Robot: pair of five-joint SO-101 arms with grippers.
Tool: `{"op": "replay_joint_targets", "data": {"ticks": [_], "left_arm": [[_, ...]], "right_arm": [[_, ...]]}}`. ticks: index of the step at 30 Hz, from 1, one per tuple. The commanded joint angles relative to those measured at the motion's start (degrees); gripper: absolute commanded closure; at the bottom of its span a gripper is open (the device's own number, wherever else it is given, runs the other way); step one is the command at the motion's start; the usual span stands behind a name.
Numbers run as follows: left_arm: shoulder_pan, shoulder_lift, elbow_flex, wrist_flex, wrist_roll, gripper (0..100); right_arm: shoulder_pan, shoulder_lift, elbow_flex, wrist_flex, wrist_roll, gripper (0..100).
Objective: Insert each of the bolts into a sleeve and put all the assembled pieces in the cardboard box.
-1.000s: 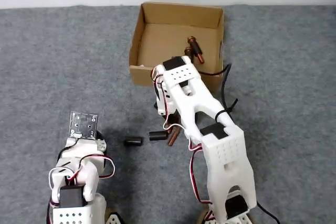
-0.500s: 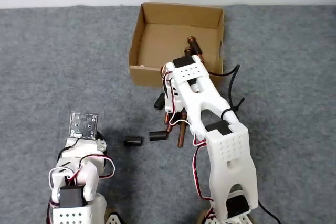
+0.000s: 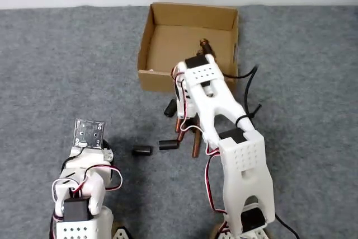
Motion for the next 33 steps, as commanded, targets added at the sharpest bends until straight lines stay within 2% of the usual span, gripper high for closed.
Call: {"op": "replay_joint_targets", "data": {"ticks": [1,4,9,13,17,22,26,28,33], "left_arm": [[-0.2,-0.1,-0.4,0.5,-0.6,99],[-0.2,-0.1,-0.4,0.5,-0.6,99],[-0.2,-0.1,-0.4,0.5,-0.6,99],[-0.2,-0.1,-0.4,0.5,-0.6,99],[-0.2,-0.1,-0.4,0.5,-0.6,99],[-0.2,-0.1,-0.4,0.5,-0.6,99],[-0.2,-0.1,-0.4,0.5,-0.6,99],[-0.2,-0.1,-0.4,0.5,-0.6,99],[-0.6,-0.2,-0.4,0.4,-0.6,99]], "right_arm": [[-0.5,-1.9,-5.0,2.8,2.8,79.1],[-1.9,-4.3,-4.9,2.6,6.5,77.1],[-6.0,-7.2,-4.9,2.6,16.2,85.0],[-8.8,-7.5,-4.9,2.6,33.7,94.3],[-10.7,-8.1,-5.2,2.6,50.4,94.6],[-10.7,-8.1,-5.2,2.7,54.9,94.5],[-11.8,-9.4,-4.8,2.9,66.0,94.4],[-12.5,-10.9,-4.2,2.9,67.4,94.2],[-16.0,-14.8,1.7,2.9,67.8,81.6]]}}
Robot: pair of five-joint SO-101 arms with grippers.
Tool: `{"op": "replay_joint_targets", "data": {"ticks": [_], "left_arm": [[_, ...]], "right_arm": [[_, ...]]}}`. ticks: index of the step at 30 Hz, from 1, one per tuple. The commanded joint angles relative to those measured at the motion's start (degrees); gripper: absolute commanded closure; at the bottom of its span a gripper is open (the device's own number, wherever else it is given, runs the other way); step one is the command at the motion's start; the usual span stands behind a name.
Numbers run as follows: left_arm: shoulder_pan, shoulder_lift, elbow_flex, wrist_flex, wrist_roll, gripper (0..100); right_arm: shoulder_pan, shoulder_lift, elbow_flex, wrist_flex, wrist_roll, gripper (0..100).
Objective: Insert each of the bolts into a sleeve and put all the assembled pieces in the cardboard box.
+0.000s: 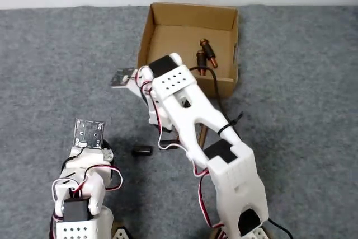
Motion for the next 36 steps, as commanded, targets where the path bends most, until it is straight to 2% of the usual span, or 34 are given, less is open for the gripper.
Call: {"op": "replay_joint_targets", "data": {"ticks": [1,5,7,11,19,30,33,36], "left_arm": [[-1.9,-0.4,-0.4,0.3,-0.7,99],[-8.3,-0.1,-0.4,-3.3,-5.8,99],[-8.2,-0.1,-0.4,-3.3,-7.8,99],[-8.3,-0.1,-0.4,-3.3,-7.8,99],[-8.3,-0.1,-0.4,-3.3,-7.8,99],[-8.3,-0.1,-0.4,-3.3,-7.8,99],[-8.3,-0.1,-0.4,-3.3,-7.8,99],[-8.3,-0.1,-0.4,-3.3,-7.8,99]], "right_arm": [[-2.4,-5.5,3.8,2.6,1.0,79.4],[-4.2,-6.1,8.2,2.3,1.1,78.6],[-4.2,-6.0,9.1,1.9,1.3,78.6],[-4.1,-3.6,9.5,0.9,3.7,78.6],[-5.0,1.9,9.4,-5.7,3.9,78.8],[-6.2,9.0,9.4,-7.9,3.5,98.8],[-5.2,8.7,9.4,-6.9,3.3,98.9],[-3.6,6.7,9.3,-5.5,-1.0,98.9]]}}
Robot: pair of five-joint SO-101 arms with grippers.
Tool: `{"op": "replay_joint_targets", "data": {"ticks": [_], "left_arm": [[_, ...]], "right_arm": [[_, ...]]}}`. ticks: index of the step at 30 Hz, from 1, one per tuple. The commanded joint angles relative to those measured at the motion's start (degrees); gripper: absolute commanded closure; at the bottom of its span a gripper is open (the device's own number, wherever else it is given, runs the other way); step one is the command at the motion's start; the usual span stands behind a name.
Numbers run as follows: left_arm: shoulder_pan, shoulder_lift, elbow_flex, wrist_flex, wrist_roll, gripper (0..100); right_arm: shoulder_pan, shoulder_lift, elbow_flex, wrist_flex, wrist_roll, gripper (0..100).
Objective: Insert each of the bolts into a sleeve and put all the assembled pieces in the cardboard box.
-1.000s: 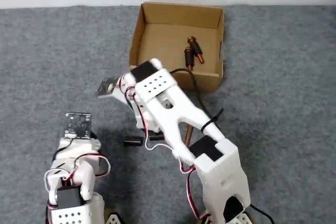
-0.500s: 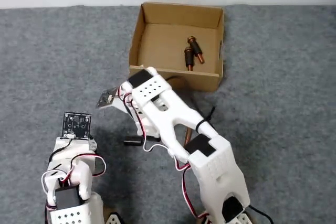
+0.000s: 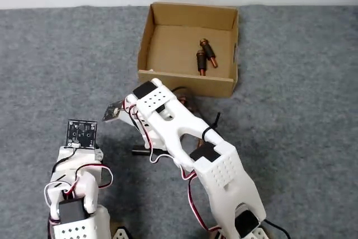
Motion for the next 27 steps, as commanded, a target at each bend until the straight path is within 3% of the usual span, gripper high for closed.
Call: {"op": "replay_joint_targets", "data": {"ticks": [1,14,27], "left_arm": [[-0.3,0.0,-0.4,-1.6,-0.8,99],[-0.1,0.0,-0.4,-1.6,-0.9,99],[8.9,-0.4,-0.4,-1.8,-0.8,99]], "right_arm": [[2.1,-3.2,0.4,2.4,-5.3,98.9],[11.8,-22.1,3.2,9.9,-27.0,99.0],[22.1,-59.9,34.8,8.9,-45.8,99.0]]}}
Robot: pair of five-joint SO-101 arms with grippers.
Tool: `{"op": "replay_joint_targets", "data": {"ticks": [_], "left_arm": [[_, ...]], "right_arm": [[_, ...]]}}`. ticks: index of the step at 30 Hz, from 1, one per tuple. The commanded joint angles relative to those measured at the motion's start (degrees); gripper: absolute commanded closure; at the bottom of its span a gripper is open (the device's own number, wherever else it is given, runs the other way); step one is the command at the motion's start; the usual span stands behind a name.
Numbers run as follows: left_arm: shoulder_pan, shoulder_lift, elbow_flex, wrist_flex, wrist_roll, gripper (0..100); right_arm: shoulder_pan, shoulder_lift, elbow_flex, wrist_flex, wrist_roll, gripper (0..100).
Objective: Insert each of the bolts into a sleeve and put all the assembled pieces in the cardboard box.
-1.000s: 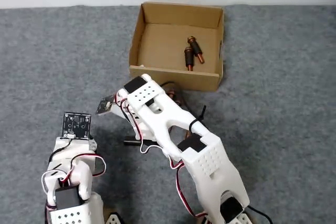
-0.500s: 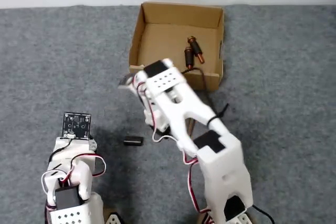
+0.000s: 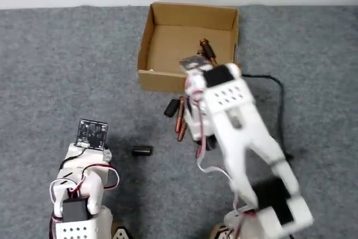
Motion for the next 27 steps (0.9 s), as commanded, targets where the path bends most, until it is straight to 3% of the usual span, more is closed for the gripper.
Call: {"op": "replay_joint_targets", "data": {"ticks": [1,7,14,23,27], "left_arm": [[2.0,-0.5,-0.4,-2.2,-0.6,99],[2.7,-0.4,-0.7,-4.8,-1.0,99],[9.1,-0.1,-7.1,0.6,3.2,99],[14.9,0.8,-12.9,5.3,5.3,99],[15.1,8.4,-15.3,3.7,5.3,99]], "right_arm": [[4.5,-14.5,6.8,0.7,-4.5,99.0],[14.3,-36.3,22.0,-8.2,-7.5,99.0],[21.2,-57.3,36.6,-13.1,-7.3,99.1],[29.9,-68.4,46.9,-13.1,-7.4,99.1],[32.0,-71.2,48.1,-13.1,-7.3,99.1]]}}
